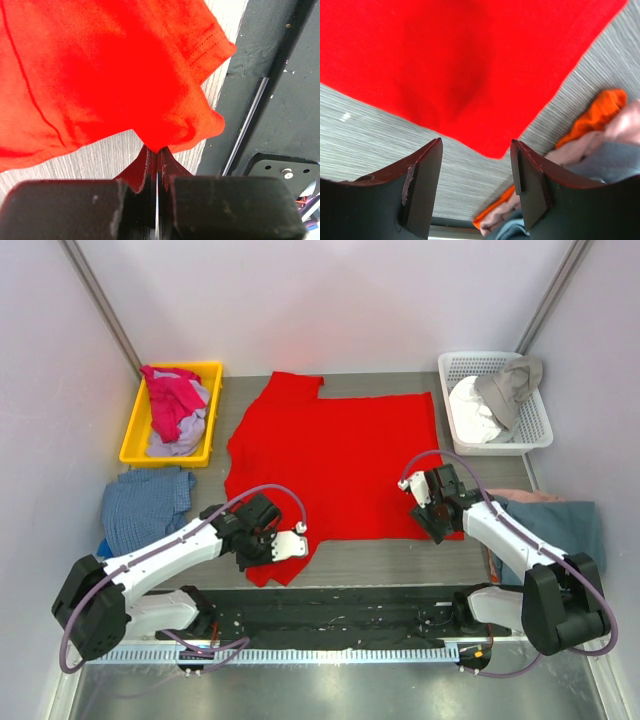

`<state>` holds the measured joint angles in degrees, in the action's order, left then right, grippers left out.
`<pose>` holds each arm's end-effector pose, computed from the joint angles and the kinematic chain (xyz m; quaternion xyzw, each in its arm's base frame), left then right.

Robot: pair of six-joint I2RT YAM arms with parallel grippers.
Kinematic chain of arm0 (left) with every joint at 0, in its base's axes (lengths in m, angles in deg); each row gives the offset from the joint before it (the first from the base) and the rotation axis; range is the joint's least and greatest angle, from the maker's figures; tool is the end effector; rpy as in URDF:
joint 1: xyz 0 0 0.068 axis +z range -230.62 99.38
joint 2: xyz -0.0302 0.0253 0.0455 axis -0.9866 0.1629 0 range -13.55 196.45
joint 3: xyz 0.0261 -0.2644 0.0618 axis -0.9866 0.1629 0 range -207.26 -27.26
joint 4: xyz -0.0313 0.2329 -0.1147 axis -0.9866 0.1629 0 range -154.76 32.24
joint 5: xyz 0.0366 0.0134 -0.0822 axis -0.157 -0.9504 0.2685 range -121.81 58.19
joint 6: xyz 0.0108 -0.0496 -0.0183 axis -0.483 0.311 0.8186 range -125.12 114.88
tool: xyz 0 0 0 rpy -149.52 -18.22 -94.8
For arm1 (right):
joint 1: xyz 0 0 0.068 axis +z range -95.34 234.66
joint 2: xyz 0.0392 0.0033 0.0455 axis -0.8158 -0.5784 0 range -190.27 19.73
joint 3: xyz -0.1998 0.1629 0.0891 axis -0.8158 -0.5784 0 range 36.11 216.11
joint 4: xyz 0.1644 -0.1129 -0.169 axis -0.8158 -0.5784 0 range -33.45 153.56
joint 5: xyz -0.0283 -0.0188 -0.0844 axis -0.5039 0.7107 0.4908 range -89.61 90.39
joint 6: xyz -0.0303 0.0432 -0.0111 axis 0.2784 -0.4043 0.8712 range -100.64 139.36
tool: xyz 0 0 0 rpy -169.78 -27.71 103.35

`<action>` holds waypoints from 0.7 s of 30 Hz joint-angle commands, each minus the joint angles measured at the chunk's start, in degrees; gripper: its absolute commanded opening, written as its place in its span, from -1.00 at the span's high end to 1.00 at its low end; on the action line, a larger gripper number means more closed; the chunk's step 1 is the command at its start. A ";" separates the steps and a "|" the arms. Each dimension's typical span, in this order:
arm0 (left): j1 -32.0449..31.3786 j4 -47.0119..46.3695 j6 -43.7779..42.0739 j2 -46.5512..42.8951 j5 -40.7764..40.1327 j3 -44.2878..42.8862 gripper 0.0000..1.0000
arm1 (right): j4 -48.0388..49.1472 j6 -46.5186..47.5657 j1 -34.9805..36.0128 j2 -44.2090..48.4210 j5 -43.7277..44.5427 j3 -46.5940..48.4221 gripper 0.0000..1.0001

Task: Fold and stack the t-shirts
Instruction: Grap the side of the flattened tshirt closest away from the robot with both arms

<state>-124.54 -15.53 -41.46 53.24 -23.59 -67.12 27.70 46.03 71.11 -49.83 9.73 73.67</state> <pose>0.1318 -0.1339 0.1925 0.6448 0.7515 -0.0790 0.1152 0.2016 0.0535 0.1808 -0.3449 0.9154 -0.0966 0.1835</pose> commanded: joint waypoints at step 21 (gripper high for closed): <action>-0.29 1.04 0.04 -4.91 -3.04 0.74 1.00 | -1.41 12.61 -6.16 1.72 1.47 -4.08 -0.15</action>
<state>-124.54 -14.99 -41.33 49.63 -25.81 -66.66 25.58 55.87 66.74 -46.92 12.83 69.71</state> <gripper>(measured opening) 0.017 0.584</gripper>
